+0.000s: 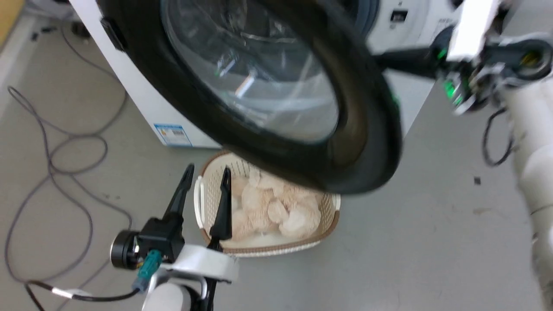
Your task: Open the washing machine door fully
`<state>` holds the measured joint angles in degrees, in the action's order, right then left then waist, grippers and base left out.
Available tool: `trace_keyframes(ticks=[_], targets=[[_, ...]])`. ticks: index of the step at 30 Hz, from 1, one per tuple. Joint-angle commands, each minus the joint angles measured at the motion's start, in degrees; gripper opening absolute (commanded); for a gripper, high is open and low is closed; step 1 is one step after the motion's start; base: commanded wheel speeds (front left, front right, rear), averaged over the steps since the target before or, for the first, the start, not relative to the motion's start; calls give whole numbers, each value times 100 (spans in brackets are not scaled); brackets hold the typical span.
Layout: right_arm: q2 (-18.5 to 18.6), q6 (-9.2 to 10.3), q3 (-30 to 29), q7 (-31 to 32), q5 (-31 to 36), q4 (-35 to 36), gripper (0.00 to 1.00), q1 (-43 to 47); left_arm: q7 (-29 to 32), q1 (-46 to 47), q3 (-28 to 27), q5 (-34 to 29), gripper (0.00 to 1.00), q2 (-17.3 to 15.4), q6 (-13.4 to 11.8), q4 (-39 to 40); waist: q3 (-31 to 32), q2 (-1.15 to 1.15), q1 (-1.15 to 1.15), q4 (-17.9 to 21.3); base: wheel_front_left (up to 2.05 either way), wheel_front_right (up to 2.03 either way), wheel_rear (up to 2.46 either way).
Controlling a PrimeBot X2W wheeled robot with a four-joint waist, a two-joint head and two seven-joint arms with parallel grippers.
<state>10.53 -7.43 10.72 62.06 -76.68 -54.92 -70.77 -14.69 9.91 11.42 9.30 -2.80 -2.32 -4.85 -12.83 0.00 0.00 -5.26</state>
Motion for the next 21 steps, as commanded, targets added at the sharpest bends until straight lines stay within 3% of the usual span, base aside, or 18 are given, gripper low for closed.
trace_keyframes(ticks=[1, 12, 21], targets=[[-110, -6, -3, 67, -85, 106, 0, 211, -30, -111, -40, -40, 100, -8, 37, -39, 228, 0, 0, -18, 0, 0, 0], [-532, -6, 45, 416, -384, 940, 0, 1530, -30, -691, -176, -175, 100, -16, 312, -313, 924, 0, 0, -148, 0, 0, 0], [-744, -6, 361, 545, -635, 1764, 0, 2298, -30, -849, -188, -170, 100, -13, 387, -375, 1044, 0, 0, -256, 0, 0, 0]])
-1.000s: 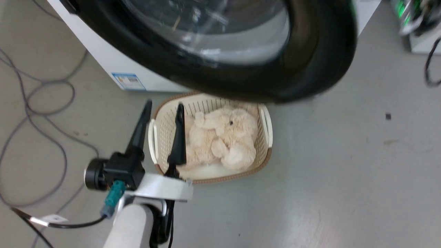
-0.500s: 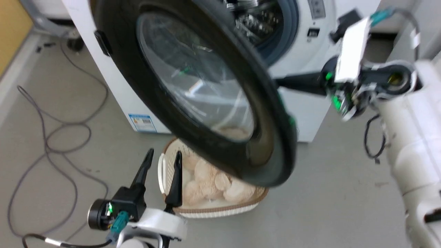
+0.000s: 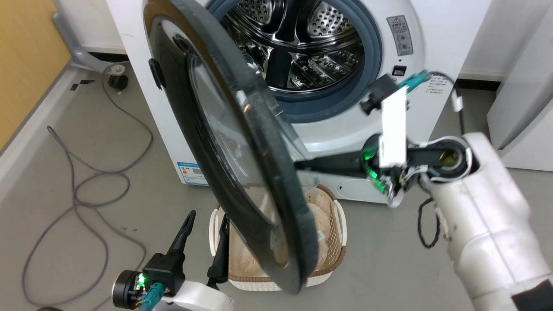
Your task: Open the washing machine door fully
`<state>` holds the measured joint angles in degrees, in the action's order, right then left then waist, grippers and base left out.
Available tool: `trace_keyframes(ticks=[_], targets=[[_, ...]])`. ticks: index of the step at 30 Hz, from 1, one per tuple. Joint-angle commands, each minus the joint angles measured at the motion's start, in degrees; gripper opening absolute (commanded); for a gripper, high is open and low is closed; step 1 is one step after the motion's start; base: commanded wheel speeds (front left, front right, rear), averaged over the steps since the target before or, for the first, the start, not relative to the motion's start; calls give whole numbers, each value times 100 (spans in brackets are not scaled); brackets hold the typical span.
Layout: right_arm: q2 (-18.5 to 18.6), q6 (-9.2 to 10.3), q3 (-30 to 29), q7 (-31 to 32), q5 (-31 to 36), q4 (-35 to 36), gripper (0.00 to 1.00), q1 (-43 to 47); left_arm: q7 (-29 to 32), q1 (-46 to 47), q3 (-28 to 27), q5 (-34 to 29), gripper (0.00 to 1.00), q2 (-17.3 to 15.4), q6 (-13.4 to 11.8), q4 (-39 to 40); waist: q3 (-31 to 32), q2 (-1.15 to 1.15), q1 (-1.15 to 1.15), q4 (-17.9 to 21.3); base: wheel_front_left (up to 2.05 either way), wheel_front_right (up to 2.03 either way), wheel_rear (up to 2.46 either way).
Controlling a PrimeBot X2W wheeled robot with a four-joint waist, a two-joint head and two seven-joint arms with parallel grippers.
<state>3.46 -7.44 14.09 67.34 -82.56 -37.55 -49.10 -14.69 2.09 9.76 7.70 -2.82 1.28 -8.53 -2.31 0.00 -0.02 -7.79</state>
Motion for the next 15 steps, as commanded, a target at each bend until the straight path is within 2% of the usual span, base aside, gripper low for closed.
trace_keyframes(ticks=[1, 7, 10, 11, 12, 13, 15], targets=[[-43, -5, 96, 21, -74, 126, 0, 194, -30, -64, -23, -9, 100, -11, 29, -5, -19, 0, 2, -5, 0, 0, 0], [-55, -5, 546, -117, -421, 580, 0, 501, -30, -32, -15, -6, 100, -9, 28, -7, -89, 0, 2, 8, 0, 0, 0], [-56, -5, 613, -462, -467, 749, 0, 606, -30, -29, -17, 4, 100, -8, 17, -9, -103, 0, 2, 44, 0, 0, 0], [-56, -5, 583, -670, -431, 825, 36, 655, -30, -31, -20, 8, 100, -8, 12, -7, -105, 0, 2, 60, 0, 0, 0], [-56, -5, 539, -890, -407, 903, 87, 724, -30, -33, -24, 11, 100, -8, 6, -8, -102, 0, 2, 78, 0, 0, 0], [-57, -5, 487, -1107, -368, 975, 100, 810, -30, -34, -27, 16, 100, -8, 2, -10, -101, 0, 2, 96, 0, 0, 0], [-57, -5, 342, -1647, -210, 1134, 100, 1009, -30, -35, -46, 23, 100, -7, -8, -12, -91, 0, 2, 145, 0, 0, 0]])
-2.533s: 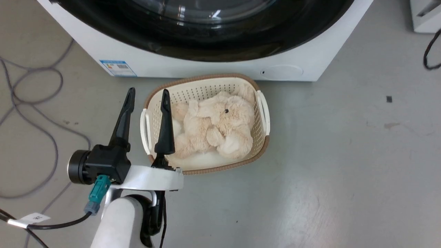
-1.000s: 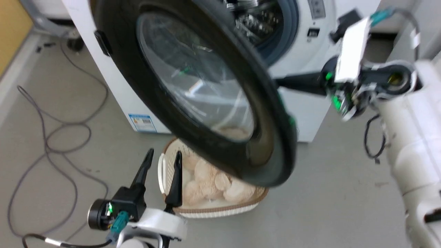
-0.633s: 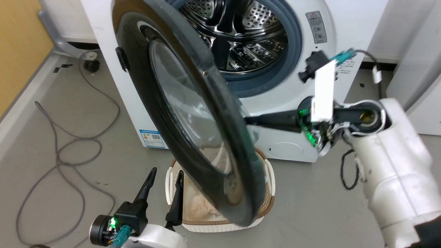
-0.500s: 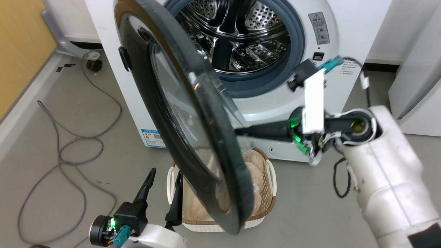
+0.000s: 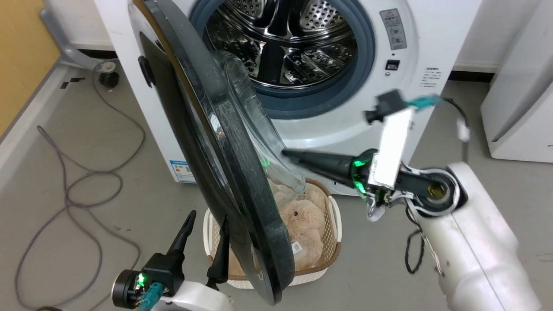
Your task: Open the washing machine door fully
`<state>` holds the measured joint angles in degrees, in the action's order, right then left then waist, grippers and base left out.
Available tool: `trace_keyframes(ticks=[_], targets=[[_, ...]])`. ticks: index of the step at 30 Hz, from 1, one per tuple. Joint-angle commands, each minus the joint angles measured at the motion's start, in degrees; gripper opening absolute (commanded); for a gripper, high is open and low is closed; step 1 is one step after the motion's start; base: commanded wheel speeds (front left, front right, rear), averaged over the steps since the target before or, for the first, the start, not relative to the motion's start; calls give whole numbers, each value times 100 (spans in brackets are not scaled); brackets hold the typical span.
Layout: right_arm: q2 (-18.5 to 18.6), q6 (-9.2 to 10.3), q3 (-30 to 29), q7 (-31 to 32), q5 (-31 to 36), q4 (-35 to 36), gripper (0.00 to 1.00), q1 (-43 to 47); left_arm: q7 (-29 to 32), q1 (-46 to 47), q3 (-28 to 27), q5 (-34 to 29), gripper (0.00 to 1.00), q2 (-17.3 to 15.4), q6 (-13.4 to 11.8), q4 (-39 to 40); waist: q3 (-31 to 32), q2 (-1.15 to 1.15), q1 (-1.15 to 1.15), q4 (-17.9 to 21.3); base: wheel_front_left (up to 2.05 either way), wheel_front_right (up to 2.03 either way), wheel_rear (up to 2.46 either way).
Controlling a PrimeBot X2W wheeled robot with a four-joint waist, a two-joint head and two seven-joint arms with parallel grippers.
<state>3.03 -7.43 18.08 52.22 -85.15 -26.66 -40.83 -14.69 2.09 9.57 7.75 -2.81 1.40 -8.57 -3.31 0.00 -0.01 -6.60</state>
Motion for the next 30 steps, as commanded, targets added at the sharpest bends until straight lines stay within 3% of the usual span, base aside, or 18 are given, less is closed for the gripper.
trace_keyframes(ticks=[1, 13, 19, 23, 30], targets=[[-13, -6, -155, -431, 123, 120, 100, 308, -30, -35, -40, 21, 100, -8, -23, -9, 15, 0, 1, 55, 0, 0, 0], [212, -6, -1218, -4179, 1671, 937, 100, 2591, -30, -154, -268, -13, 100, -26, 40, -99, 201, 0, 1, 342, 0, 0, 0], [284, -6, -1712, -5812, 3243, 1202, 100, 3723, -30, -246, -394, -39, 100, -44, 65, -132, 270, 0, 1, 445, 0, 0, 0], [209, -6, -2147, -6404, 4744, 1430, 100, 4162, -30, -281, -452, -55, 100, -45, 81, -160, 272, 0, 1, 502, 0, 0, 0], [11, -6, -2756, -6570, 7159, 2468, 100, 4534, -30, -268, -555, -85, 100, -58, 98, -215, 255, 0, 1, 519, 0, 0, 0]])
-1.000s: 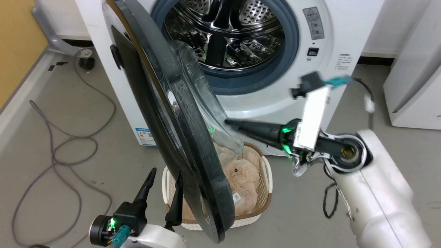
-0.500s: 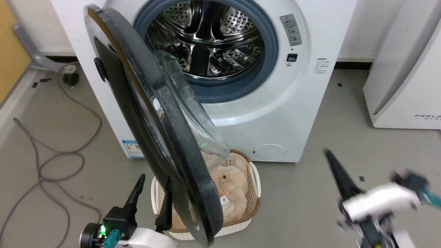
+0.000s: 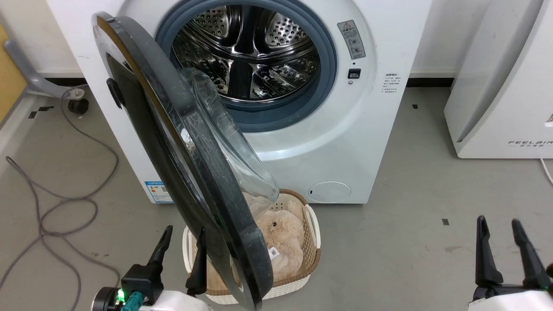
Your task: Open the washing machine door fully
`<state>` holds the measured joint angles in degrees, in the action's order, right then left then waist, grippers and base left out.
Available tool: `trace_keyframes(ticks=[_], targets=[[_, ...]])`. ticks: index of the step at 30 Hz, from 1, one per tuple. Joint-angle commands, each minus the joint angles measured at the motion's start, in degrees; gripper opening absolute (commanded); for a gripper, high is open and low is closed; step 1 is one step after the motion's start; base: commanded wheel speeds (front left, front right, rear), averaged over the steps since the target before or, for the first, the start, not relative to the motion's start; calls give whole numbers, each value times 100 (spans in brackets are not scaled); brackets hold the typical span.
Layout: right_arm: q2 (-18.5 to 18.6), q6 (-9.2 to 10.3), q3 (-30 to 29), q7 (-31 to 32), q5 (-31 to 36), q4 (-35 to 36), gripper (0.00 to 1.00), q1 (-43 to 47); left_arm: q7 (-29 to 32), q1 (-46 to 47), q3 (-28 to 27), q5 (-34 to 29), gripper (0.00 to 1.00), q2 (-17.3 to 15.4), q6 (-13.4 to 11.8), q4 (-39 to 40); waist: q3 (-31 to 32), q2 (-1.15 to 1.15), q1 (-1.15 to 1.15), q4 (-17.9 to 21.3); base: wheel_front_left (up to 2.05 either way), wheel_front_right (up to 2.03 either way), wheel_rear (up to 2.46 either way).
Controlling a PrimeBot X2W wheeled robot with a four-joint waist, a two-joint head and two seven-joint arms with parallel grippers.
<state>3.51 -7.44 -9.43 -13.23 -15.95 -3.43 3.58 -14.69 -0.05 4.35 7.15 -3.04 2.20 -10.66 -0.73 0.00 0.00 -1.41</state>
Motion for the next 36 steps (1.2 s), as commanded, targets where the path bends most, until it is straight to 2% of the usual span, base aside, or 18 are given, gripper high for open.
trace_keyframes(ticks=[1, 4, 7, 12, 20, 21, 22, 30, 36], targets=[[-37, -5, -5, -24, 238, 146, 100, 92, -30, -54, -32, -25, 100, -35, 17, -6, -3, 0, 0, 0, 0, 0, 0], [-57, -5, 75, 48, 968, 578, 100, 179, -30, -52, -68, -37, 100, -34, 18, -8, -3, 0, 0, 1, 0, 0, 0], [-60, -5, 274, 207, 1275, 860, 100, 311, -30, -64, -84, -54, 100, -33, 20, -11, 8, 0, 0, 7, 0, 0, 0], [-62, -5, 572, 428, 1310, 953, 100, 581, -30, -65, -73, -82, 100, -30, 43, -36, 5, 0, 0, 10, 0, 0, 0], [-62, -5, 611, 375, 1196, 739, 100, 630, -30, -52, -47, -158, 99, -58, 80, -65, -6, 0, 0, 22, 0, 0, 0], [-62, -5, 612, 371, 1192, 724, 100, 621, -30, -46, -46, -166, 11, -61, 86, -56, -8, 0, 0, 23, 0, 0, 0], [-63, -5, 613, 365, 1193, 714, 100, 612, -30, -44, -48, -164, 0, -60, 91, -44, -10, 0, 0, 23, 0, 0, 0], [-63, -5, 601, 350, 1135, 631, 100, 592, -30, -32, -91, -175, 0, -55, 67, 49, 5, 0, 0, 0, 0, 0, 0], [-63, -5, 587, 349, 1077, 590, 100, 589, -30, -9, -143, -234, 0, -61, -9, 418, 19, 0, 0, -23, 0, 0, 0]])
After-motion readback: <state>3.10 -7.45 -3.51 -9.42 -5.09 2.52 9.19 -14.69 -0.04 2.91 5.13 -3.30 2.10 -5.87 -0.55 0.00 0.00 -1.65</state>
